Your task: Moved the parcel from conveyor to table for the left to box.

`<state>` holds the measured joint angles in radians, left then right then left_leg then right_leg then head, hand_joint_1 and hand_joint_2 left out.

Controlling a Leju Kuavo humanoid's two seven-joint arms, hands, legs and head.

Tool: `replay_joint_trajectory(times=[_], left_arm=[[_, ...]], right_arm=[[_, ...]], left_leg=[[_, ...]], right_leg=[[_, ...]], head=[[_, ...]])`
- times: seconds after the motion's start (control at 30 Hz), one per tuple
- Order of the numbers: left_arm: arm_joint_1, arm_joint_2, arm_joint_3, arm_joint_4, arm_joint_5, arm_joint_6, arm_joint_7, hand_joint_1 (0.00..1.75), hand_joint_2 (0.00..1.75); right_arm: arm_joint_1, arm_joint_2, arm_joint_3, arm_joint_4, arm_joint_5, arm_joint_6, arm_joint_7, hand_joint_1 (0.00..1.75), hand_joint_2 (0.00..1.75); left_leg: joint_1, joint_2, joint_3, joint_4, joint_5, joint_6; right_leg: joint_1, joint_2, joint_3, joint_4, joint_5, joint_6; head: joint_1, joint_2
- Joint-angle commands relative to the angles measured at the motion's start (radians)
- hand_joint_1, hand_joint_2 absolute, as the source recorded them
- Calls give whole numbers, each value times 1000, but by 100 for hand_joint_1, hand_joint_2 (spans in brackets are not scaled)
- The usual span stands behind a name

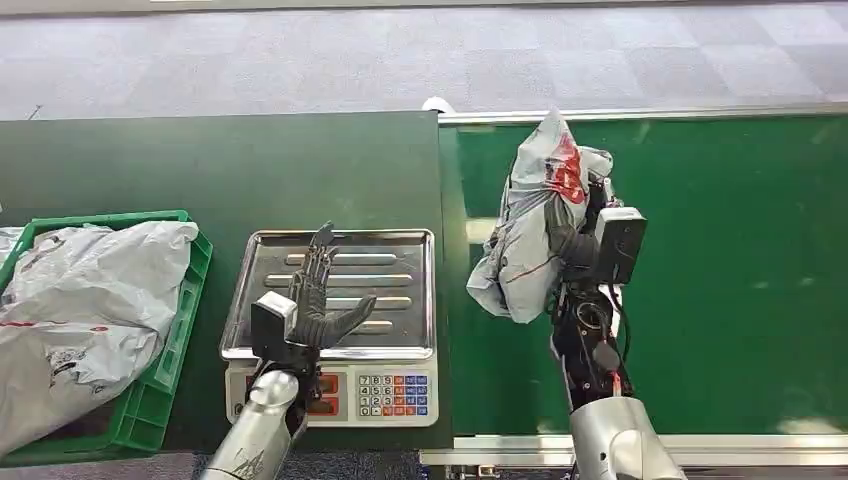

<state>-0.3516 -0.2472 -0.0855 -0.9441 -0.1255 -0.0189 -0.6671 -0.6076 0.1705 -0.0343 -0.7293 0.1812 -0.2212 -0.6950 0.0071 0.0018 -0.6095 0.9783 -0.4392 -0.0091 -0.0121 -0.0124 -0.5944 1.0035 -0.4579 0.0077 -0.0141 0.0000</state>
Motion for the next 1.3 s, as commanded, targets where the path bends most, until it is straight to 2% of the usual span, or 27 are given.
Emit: replay_joint_trajectory(times=[0.03,0.67,0.77,0.87,0.97,1.0,1.3], left_arm=[[5,-1,19,-46,5,74,-29,0,175],[17,-3,21,-73,16,86,-31,0,175],[17,-3,21,-73,16,86,-31,0,175],[41,-3,17,-140,24,136,-31,0,175],[66,2,-11,-217,-9,320,-31,0,175],[66,2,-11,-217,-9,320,-31,0,175],[66,2,-11,-217,-9,320,-31,0,175]], right_arm=[[12,7,16,-102,-15,-13,-3,175,175],[21,8,26,-130,-20,-9,-3,175,175],[21,8,26,-130,-20,-9,-3,175,175],[48,9,56,-200,-25,-12,-3,175,175],[93,14,96,-301,-56,13,-3,175,175],[93,14,96,-301,-56,13,-3,175,175],[93,14,96,-301,-56,13,-3,175,175]], left_leg=[[0,0,3,0,-2,0],[1,1,5,0,-2,0],[0,0,2,-1,0,0],[0,1,2,0,-1,0],[1,1,5,0,-3,0],[0,1,1,0,-1,0],[0,1,4,-1,-2,0]], right_leg=[[0,1,3,0,-1,0],[1,2,6,-1,-1,-1],[0,1,2,-1,0,0],[0,1,3,-1,0,0],[1,3,5,-1,-2,-1],[0,1,1,0,0,0],[0,2,4,-1,-1,0]], head=[[0,0],[0,0],[0,0],[0,0],[0,0],[0,0],[0,0]])
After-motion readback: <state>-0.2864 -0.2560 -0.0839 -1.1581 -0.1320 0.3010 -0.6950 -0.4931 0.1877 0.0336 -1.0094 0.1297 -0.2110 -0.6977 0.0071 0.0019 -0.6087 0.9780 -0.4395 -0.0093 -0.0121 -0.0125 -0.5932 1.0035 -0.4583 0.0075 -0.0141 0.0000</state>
